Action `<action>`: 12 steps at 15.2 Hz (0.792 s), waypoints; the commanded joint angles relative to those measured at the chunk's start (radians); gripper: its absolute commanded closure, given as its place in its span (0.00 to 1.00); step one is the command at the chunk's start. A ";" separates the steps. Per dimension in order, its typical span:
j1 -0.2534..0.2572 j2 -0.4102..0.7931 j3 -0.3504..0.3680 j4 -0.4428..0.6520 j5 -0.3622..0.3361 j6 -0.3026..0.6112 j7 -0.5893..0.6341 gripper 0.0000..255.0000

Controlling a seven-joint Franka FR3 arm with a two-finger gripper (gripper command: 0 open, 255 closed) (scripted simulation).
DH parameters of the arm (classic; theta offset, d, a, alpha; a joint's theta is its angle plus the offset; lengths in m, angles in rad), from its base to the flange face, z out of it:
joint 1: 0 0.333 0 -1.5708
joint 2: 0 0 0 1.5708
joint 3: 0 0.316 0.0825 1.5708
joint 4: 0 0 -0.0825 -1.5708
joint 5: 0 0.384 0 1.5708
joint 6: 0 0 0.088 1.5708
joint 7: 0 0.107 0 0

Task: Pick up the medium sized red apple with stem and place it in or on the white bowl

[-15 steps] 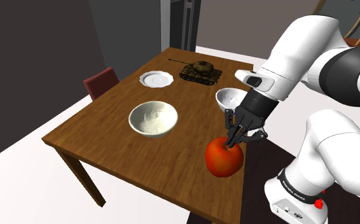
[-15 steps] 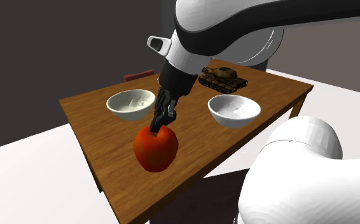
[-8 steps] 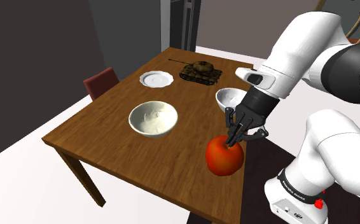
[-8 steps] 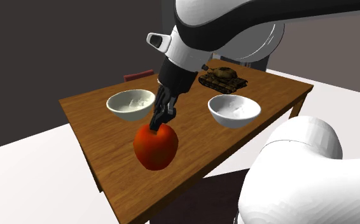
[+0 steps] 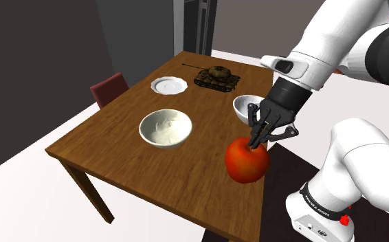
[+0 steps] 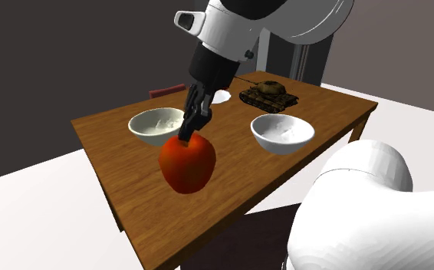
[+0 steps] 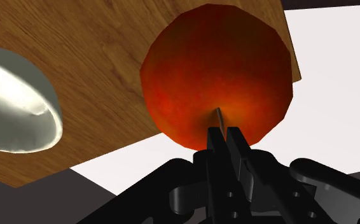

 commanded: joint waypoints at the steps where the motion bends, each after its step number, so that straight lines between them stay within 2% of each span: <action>1: 0.000 0.006 -0.001 0.029 -0.002 -0.023 0.005 1.00; 12: 0.009 0.044 0.005 0.190 -0.006 -0.140 0.042 1.00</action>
